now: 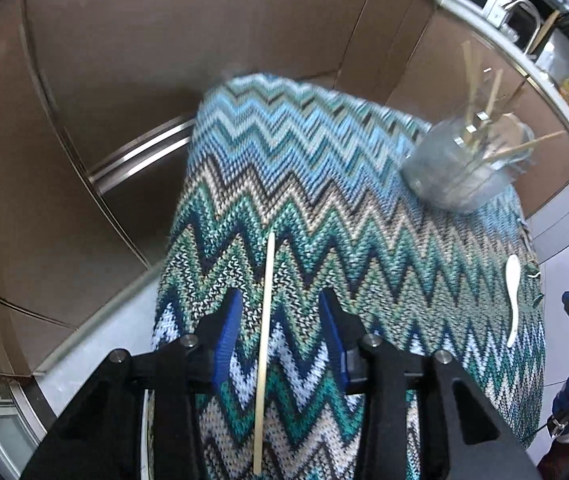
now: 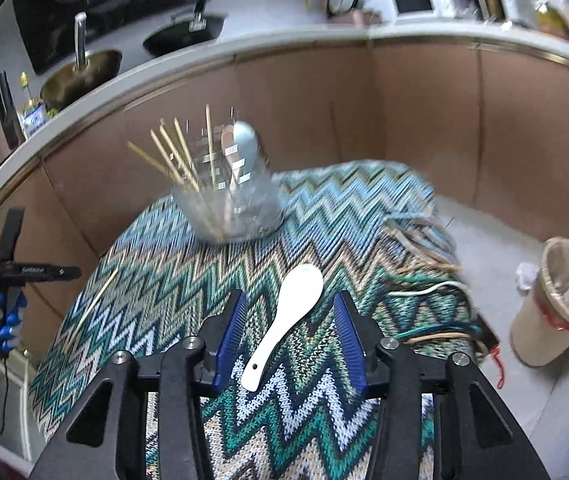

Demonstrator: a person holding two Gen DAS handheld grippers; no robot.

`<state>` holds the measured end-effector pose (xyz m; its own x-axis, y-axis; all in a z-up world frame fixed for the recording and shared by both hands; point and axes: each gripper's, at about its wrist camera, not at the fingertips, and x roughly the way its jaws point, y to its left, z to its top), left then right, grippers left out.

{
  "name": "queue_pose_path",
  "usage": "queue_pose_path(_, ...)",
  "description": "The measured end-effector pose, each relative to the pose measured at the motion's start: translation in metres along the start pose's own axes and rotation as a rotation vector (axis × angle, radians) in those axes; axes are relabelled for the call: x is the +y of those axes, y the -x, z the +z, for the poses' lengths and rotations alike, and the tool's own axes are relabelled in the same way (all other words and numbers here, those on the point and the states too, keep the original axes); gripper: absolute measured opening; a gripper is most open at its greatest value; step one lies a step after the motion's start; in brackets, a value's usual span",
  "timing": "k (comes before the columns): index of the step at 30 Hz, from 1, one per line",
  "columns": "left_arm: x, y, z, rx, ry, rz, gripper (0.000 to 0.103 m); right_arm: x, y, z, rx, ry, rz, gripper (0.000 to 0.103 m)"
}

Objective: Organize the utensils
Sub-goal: 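Grasp the white spoon with the right tool while the left tool grasps the last chopstick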

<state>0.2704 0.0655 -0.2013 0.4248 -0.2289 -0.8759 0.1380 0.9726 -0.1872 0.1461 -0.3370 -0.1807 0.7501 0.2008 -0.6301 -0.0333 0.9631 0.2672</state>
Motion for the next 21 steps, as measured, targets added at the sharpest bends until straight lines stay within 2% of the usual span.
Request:
queue_pose_path(4, 0.0, -0.023, 0.013, 0.075, -0.006, 0.006, 0.031, -0.012, -0.032, 0.005, 0.093, 0.017, 0.03, 0.042)
queue_pose_path(11, -0.006, -0.047, 0.028, 0.154, -0.047, 0.053, 0.016, -0.028, -0.071, 0.009, 0.189, 0.04, 0.067, 0.036)
queue_pose_path(16, -0.006, -0.062, 0.032, 0.205, -0.07, 0.083, 0.012, -0.032, -0.092, 0.013, 0.248, 0.049, 0.119, 0.031)
queue_pose_path(21, -0.002, -0.068, 0.032, 0.227, -0.063, 0.074, 0.009, -0.034, -0.11, 0.019, 0.303, 0.077, 0.163, 0.029)
